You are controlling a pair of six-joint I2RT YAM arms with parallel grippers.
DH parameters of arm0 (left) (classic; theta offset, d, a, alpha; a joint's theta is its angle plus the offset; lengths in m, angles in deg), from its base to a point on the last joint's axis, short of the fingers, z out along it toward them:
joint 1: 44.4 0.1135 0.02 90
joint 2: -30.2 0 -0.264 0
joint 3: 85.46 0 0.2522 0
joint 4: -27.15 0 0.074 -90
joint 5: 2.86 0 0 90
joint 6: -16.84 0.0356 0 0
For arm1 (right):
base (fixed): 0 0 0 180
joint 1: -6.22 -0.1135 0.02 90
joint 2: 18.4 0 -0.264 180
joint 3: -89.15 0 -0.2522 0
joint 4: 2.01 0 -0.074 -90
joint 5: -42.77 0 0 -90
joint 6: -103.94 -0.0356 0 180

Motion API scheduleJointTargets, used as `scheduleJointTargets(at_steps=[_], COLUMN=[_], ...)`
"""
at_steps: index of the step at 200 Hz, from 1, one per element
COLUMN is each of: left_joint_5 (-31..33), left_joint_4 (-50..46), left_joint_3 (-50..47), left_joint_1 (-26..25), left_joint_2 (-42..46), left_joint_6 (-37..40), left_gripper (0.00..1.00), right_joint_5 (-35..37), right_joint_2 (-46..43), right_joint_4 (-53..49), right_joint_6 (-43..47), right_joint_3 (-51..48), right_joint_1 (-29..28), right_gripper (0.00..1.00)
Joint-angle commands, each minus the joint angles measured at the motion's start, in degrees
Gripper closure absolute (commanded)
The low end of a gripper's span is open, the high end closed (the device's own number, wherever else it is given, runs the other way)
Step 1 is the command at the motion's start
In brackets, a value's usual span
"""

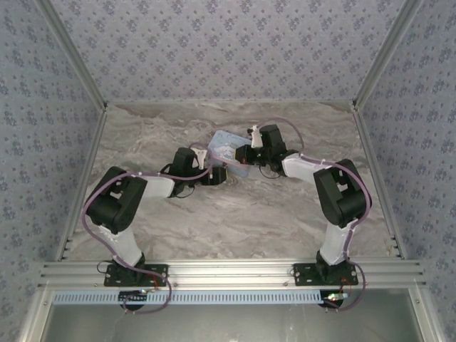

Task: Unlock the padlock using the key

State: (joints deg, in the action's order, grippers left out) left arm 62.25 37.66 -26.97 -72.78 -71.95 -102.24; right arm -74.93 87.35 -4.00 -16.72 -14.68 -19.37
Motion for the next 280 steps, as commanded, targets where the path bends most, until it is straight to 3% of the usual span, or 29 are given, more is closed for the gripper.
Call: scheduleJointTargets(at_steps=[1,96,238,280], left_joint_5=[-1.1,-1.1,-1.7,-0.4], left_joint_4=[2.6,7.8,9.8,12.6], left_joint_3=[1.6,2.6,5.0,4.4], left_joint_1=[0.1,-1.9,-3.8,-5.1], left_joint_2=[-0.9,-5.1,-10.4,-11.2], left_joint_6=[-0.5,-2.5,-1.8,-5.8], left_gripper=[0.15,0.19,0.39,0.43], right_joint_5=[1.0,2.0,0.8,0.8], right_joint_2=[1.5,1.3,1.1,1.0], right_joint_4=[-2.7,-4.7,-3.8,-3.6], right_joint_6=[-0.4,-0.3,-0.4,-0.5], right_joint_3=[1.6,-3.8,-3.4,-3.4], right_joint_1=[0.4,0.4,0.1,-0.1], right_gripper=[0.96,0.97,0.96,0.96])
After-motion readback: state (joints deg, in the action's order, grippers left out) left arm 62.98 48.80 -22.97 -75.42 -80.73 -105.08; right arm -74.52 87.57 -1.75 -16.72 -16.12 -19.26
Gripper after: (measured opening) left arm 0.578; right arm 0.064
